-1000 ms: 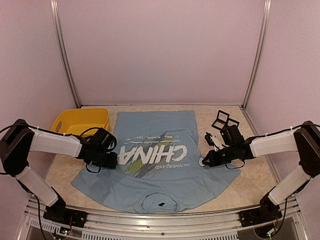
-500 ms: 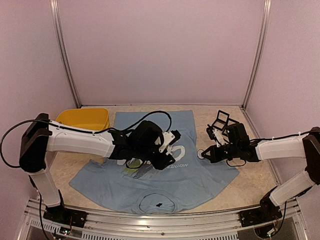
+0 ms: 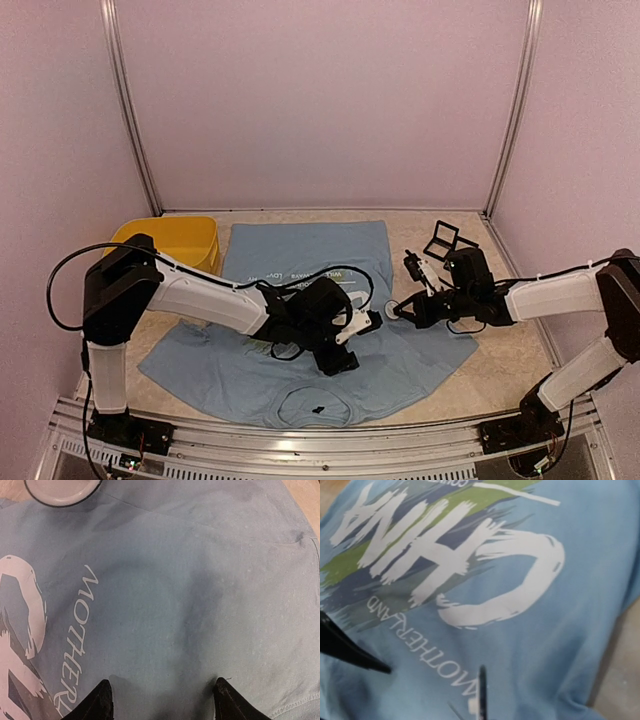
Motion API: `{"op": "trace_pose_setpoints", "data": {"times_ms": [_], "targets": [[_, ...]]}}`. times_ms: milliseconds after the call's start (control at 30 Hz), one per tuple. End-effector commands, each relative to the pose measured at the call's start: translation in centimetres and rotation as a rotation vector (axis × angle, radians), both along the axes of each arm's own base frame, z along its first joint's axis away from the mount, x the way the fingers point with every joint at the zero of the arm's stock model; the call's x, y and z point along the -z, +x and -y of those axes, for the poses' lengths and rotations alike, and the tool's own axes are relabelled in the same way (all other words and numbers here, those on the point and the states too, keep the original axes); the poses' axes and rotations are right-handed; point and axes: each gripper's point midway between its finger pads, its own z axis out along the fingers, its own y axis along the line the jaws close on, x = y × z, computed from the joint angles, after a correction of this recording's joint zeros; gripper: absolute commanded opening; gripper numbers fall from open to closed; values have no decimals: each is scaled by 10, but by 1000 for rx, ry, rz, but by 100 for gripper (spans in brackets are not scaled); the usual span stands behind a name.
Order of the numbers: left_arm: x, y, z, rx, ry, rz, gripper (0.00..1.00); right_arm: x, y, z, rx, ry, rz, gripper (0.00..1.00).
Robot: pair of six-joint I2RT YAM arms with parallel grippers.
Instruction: Pin the brooch onto the clothing
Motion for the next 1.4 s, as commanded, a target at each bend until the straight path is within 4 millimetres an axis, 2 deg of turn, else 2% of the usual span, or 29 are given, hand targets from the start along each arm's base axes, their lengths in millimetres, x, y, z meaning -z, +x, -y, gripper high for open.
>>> {"op": "trace_pose_setpoints", "data": {"times_ms": [0, 167, 300, 333, 433, 467, 500, 600, 633, 800, 1033, 1367], "targets": [[6, 1, 10, 24, 9, 28, 59, -3, -5, -9, -47, 19, 34, 0], [8, -15, 12, 100, -5, 3, 45, 2, -12, -11, -72, 17, 18, 0], [12, -18, 14, 117, -1, 2, 39, 8, -21, -13, -91, 24, -6, 0], [14, -19, 13, 114, 0, -2, 34, 8, -23, -15, -99, 29, -5, 0], [17, -18, 11, 95, 4, -11, 3, 7, -34, -23, -152, 46, 6, 0], [15, -18, 10, 91, -7, -10, 0, 7, -38, -25, -170, 46, 14, 0], [14, -18, 9, 86, -17, -8, 0, 8, -42, -28, -190, 47, 26, 0], [-5, -13, 10, 48, -101, 7, 0, 9, -51, -34, -242, 51, 81, 0], [-15, -10, 11, 35, -139, 5, 0, 8, -53, -37, -260, 48, 105, 0], [-35, -15, 12, 39, -241, -10, 0, -2, -52, -45, -285, 31, 306, 0], [-42, -19, 14, 41, -273, -30, 0, -14, -64, -38, -318, 46, 633, 0], [-50, -23, 14, 67, -315, -47, 0, 5, -73, -49, -359, -89, 854, 0]]}}
